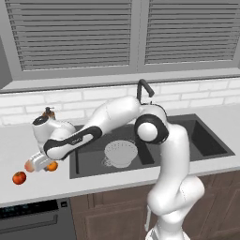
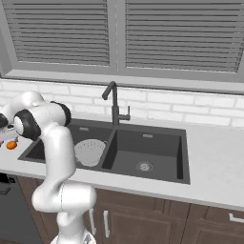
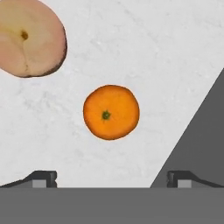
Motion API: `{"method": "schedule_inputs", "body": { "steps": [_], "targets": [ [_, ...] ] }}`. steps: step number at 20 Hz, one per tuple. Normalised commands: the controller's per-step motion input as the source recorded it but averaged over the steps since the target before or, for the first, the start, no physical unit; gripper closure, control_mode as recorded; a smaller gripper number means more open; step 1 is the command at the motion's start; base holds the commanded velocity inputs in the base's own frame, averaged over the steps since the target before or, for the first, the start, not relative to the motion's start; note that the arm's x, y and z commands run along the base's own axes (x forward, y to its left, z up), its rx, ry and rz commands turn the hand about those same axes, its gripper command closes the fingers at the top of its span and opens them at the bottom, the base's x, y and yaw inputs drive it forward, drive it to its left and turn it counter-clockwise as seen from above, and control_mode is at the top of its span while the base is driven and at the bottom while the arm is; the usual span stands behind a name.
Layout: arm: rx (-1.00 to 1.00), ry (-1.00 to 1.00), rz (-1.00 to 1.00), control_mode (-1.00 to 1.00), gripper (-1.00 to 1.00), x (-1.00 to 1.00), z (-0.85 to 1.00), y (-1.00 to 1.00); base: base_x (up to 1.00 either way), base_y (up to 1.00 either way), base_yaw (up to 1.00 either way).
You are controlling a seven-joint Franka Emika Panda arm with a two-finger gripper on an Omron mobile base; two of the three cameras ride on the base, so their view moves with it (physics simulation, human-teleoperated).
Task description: Put the colander in the sink, put the tangerine, apple, peach in the colander, and turn on the sink faucet and pour water over the colander.
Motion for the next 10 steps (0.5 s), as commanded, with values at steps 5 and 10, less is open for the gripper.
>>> {"method": "schedule_inputs", "body": {
  "steps": [5, 10],
  "targets": [
    [-0.06, 0.00, 0.00, -1.00, -1.00, 0.14, -0.24, 0.03, 0.00, 0.00, 0.00],
    [-0.05, 0.00, 0.00, -1.00, -1.00, 0.18, -0.27, 0.00, 0.00, 0.00, 0.00]
  ]
}}
